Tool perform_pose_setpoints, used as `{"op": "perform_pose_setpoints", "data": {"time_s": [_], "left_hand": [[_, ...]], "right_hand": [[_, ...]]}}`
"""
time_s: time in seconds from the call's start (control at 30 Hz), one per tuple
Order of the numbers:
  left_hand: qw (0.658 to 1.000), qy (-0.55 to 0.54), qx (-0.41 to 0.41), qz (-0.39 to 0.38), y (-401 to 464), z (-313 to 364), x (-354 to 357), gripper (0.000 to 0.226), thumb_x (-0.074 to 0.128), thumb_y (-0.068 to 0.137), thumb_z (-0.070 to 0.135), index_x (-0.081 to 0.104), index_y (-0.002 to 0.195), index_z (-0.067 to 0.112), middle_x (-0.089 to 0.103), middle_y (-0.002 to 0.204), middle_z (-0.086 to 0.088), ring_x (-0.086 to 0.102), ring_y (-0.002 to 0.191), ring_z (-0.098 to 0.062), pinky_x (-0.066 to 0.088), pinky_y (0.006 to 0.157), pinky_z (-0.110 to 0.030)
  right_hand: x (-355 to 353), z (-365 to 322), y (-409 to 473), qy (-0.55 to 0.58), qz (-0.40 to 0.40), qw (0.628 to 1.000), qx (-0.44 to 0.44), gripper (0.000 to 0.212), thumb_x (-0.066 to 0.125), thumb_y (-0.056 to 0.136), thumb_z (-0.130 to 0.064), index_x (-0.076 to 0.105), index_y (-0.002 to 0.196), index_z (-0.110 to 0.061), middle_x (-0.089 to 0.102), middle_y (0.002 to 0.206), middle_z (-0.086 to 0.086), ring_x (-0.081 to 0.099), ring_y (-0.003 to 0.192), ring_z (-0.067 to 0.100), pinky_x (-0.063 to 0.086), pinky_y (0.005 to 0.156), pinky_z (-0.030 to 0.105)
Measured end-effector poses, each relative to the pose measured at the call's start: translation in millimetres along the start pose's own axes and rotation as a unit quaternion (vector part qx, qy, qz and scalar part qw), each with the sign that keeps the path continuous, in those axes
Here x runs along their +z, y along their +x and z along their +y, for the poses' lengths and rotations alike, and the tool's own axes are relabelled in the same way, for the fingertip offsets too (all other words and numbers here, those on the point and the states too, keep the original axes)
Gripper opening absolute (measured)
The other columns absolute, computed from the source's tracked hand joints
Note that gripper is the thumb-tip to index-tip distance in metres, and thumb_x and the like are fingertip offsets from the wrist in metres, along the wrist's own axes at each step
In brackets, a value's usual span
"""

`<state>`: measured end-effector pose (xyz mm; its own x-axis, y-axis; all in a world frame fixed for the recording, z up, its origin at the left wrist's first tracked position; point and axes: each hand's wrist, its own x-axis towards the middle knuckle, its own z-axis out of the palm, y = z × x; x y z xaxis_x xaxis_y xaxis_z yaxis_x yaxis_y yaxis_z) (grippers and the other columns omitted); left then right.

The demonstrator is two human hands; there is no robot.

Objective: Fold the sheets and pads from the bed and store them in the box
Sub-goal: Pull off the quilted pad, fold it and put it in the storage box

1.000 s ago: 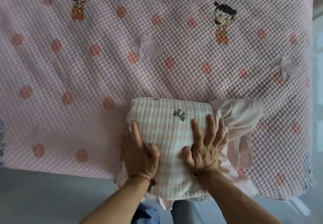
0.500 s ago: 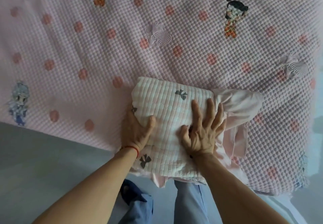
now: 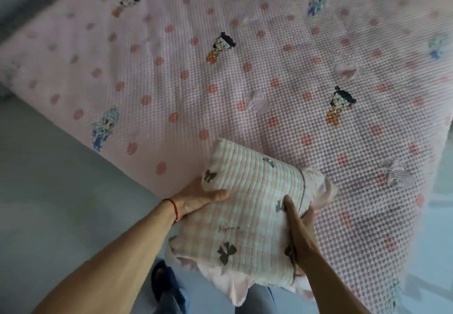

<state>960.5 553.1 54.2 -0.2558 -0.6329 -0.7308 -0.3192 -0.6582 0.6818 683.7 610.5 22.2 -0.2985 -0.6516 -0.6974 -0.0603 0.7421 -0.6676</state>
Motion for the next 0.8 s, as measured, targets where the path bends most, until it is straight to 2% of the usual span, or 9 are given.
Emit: {"op": "perform_pose_setpoints", "data": {"time_s": [0.17,0.3,0.37,0.43,0.5,0.53,0.57,0.67,0.8], "left_hand": [[0.983,-0.057,-0.021,0.175,-92.2,-28.5,-25.7,0.086,0.086,0.061,0.071,0.056,0.133,0.034,0.070,0.123,0.011,0.066,0.116,-0.014,0.052,0.101,-0.037],[0.930,-0.139,-0.043,0.338,-202.6,-68.9,-47.9,0.088,0.088,0.055,0.073,0.059,0.127,0.031,0.073,0.117,0.006,0.072,0.103,-0.013,0.059,0.092,-0.039],[0.888,-0.188,-0.053,0.417,-260.4,-95.8,-46.2,0.094,0.090,0.049,0.073,0.058,0.125,0.027,0.073,0.116,0.003,0.073,0.099,-0.015,0.061,0.086,-0.039],[0.839,-0.240,-0.049,0.486,-319.3,-114.9,-30.6,0.093,0.091,0.049,0.071,0.059,0.123,0.025,0.073,0.115,0.002,0.074,0.096,-0.016,0.062,0.080,-0.037],[0.797,-0.280,-0.051,0.533,-366.2,-131.7,-8.8,0.076,0.091,0.060,0.063,0.062,0.119,0.023,0.075,0.111,0.002,0.074,0.095,-0.016,0.062,0.074,-0.029],[0.758,-0.323,-0.044,0.565,-401.6,-153.7,15.2,0.071,0.091,0.063,0.059,0.065,0.119,0.023,0.076,0.109,0.003,0.075,0.096,-0.016,0.062,0.076,-0.031],[0.749,-0.334,-0.026,0.571,-407.8,-160.6,21.4,0.073,0.092,0.062,0.058,0.065,0.121,0.024,0.076,0.111,0.003,0.074,0.098,-0.017,0.062,0.082,-0.036],[0.652,-0.426,-0.026,0.627,-461.6,-218.5,80.2,0.086,0.095,0.055,0.060,0.061,0.127,0.027,0.074,0.117,0.004,0.074,0.101,-0.018,0.060,0.088,-0.044],[0.543,-0.501,0.010,0.674,-517.6,-280.7,174.2,0.054,0.090,0.074,0.038,0.068,0.119,0.020,0.077,0.109,-0.001,0.075,0.097,-0.022,0.062,0.085,-0.043]], "right_hand": [[42.3,-46.1,-26.1,-0.045,-0.148,0.988,-0.018,0.112,0.068,0.057,-0.092,0.036,0.146,-0.032,0.054,0.141,-0.001,0.055,0.126,0.028,0.046,0.109,0.060],[114.5,-76.4,-73.1,-0.115,-0.301,0.944,-0.076,0.107,0.069,0.058,-0.092,0.040,0.142,-0.032,0.061,0.134,-0.002,0.062,0.119,0.026,0.052,0.103,0.057],[151.6,-86.9,-113.8,-0.161,-0.375,0.908,-0.095,0.102,0.068,0.064,-0.090,0.039,0.142,-0.032,0.060,0.133,-0.002,0.062,0.118,0.026,0.053,0.100,0.056],[185.1,-86.4,-151.5,-0.195,-0.443,0.869,-0.105,0.092,0.068,0.073,-0.082,0.037,0.144,-0.034,0.056,0.135,-0.004,0.061,0.115,0.020,0.057,0.089,0.046],[212.1,-81.3,-191.3,-0.229,-0.487,0.835,-0.110,0.099,0.067,0.071,-0.085,0.033,0.150,-0.036,0.050,0.145,-0.004,0.056,0.124,0.023,0.053,0.098,0.047],[232.2,-63.8,-221.8,-0.269,-0.517,0.803,-0.126,0.103,0.065,0.071,-0.087,0.030,0.153,-0.036,0.046,0.150,-0.005,0.052,0.129,0.024,0.048,0.104,0.047],[236.1,-62.0,-231.3,-0.269,-0.524,0.797,-0.133,0.098,0.063,0.078,-0.082,0.028,0.155,-0.033,0.044,0.150,-0.006,0.052,0.126,0.021,0.047,0.104,0.043],[257.5,-17.7,-303.8,-0.293,-0.599,0.728,-0.159,0.070,0.061,0.089,-0.062,0.038,0.147,-0.029,0.053,0.135,-0.005,0.057,0.099,0.003,0.048,0.079,0.025],[264.0,58.5,-388.6,-0.375,-0.657,0.625,-0.193,0.050,0.062,0.092,-0.053,0.049,0.132,-0.026,0.061,0.119,-0.010,0.065,0.089,-0.004,0.052,0.071,0.016]]}}
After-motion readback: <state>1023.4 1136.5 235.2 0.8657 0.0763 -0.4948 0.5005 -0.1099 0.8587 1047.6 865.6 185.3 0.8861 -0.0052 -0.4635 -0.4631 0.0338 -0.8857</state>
